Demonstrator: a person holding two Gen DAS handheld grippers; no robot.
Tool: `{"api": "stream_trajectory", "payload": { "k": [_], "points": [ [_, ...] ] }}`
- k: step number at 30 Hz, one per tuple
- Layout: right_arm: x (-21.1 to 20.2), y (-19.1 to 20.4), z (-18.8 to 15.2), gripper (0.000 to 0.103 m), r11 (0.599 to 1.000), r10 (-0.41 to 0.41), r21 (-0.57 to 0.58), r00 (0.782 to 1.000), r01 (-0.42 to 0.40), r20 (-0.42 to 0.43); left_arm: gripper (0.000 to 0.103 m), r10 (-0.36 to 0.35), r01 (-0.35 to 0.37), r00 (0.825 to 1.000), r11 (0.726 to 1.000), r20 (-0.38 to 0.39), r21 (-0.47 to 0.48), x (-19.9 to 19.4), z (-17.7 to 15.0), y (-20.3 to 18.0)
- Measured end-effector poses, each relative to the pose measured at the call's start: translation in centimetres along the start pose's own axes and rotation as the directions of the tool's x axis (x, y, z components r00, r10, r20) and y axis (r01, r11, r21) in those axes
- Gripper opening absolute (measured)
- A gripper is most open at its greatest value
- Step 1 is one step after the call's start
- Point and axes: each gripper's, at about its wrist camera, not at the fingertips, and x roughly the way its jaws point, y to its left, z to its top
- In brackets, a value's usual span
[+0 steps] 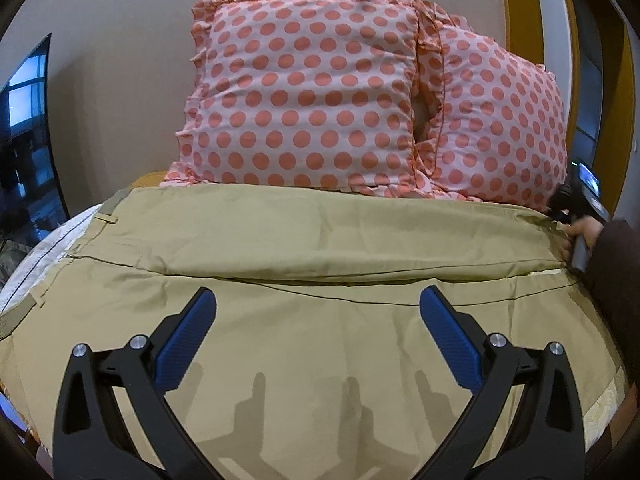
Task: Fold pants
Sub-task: 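Reach both grippers to the waistband of the khaki pants and grasp it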
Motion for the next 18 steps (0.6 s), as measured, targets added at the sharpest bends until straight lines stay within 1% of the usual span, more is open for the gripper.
{"api": "stream_trajectory", "payload": {
  "k": [1, 2, 3, 4, 6, 7, 8, 10, 11, 12, 13, 14, 16, 17, 18],
  "points": [
    [-1.5, -1.1, -0.7, 0.006, 0.999, 0.048, 0.006, 0.999, -0.048, 0.021, 0.101, 0.003, -0.003, 1.0, 1.0, 0.008, -0.003, -0.4, -0.1, 0.1],
    [-2.7, -2.4, -0.7, 0.006, 0.997, 0.078, 0.01, 0.996, -0.079, 0.037, 0.101, 0.006, -0.006, 1.0, 1.0, 0.012, -0.007, -0.8, -0.1, 0.2],
    [-4.6, -3.3, -1.8, 0.006, 0.992, 0.122, 0.019, 0.991, -0.123, 0.052, 0.101, 0.007, -0.007, 1.0, 1.0, 0.015, -0.011, -1.0, -0.2, 0.3],
    [-6.6, -4.7, -3.2, 0.006, 0.981, 0.185, 0.041, 0.981, -0.188, 0.065, 0.101, 0.009, -0.009, 1.0, 1.0, 0.017, -0.018, -1.3, -0.2, 0.5],
    [-9.9, -7.6, -5.9, 0.006, 0.958, 0.27, 0.08, 0.96, -0.276, 0.076, 0.101, 0.019, -0.018, 1.0, 0.999, 0.015, -0.027, -1.6, -0.2, 0.7],
    [-11.4, -8.2, -7.2, 0.006, 0.953, 0.284, 0.091, 0.956, -0.29, 0.076, 0.101, 0.023, -0.022, 1.0, 0.999, 0.013, -0.033, -1.7, -0.2, 0.9],
    [-12.0, -9.3, -8.1, 0.006, 0.946, 0.301, 0.108, 0.951, -0.307, 0.069, 0.101, 0.024, -0.023, 1.0, 0.999, 0.012, -0.043, -1.8, -0.1, 1.0],
    [-11.7, -10.5, -8.4, 0.006, 0.922, 0.345, 0.178, 0.938, -0.344, 0.029, 0.101, 0.02, -0.019, 1.0, 0.998, 0.008, -0.061, -1.9, 0.1, 1.3],
    [-11.0, -11.4, -8.5, 0.009, 0.908, 0.354, 0.236, 0.935, -0.345, 0.006, 0.101, 0.022, -0.021, 1.0, 0.997, 0.006, -0.071, -1.8, 0.4, 1.5],
    [-12.0, -11.6, -8.8, 0.011, 0.899, 0.348, 0.289, 0.937, -0.328, -0.021, 0.101, 0.023, -0.023, 1.0, 0.997, 0.005, -0.076, -1.9, 0.5, 1.6],
    [-12.0, -12.3, -8.8, 0.012, 0.887, 0.355, 0.328, 0.934, -0.325, -0.035, 0.101, 0.024, -0.024, 1.0, 0.997, 0.004, -0.077, -1.9, 0.6, 1.7],
    [-12.0, -12.6, -8.9, 0.015, 0.876, 0.366, 0.352, 0.93, -0.33, -0.041, 0.101, 0.031, -0.031, 1.0, 0.996, 0.0, -0.079, -2.1, 0.7, 1.7],
    [-12.1, -12.5, -8.9, 0.042, 0.874, 0.364, 0.361, 0.93, -0.326, -0.043, 0.101, 0.036, -0.035, 0.999, 0.996, 0.002, -0.085, -2.5, 0.7, 2.0],
    [-12.0, -12.5, -8.9, 0.07, 0.873, 0.356, 0.369, 0.934, -0.318, -0.039, 0.101, 0.03, -0.03, 1.0, 0.996, 0.005, -0.089, -2.6, 0.7, 2.1],
    [-11.9, -12.6, -9.0, 0.08, 0.865, 0.355, 0.389, 0.934, -0.316, -0.032, 0.101, 0.015, -0.014, 1.0, 0.995, 0.01, -0.094, -2.8, 0.7, 2.3]
  ]
}}
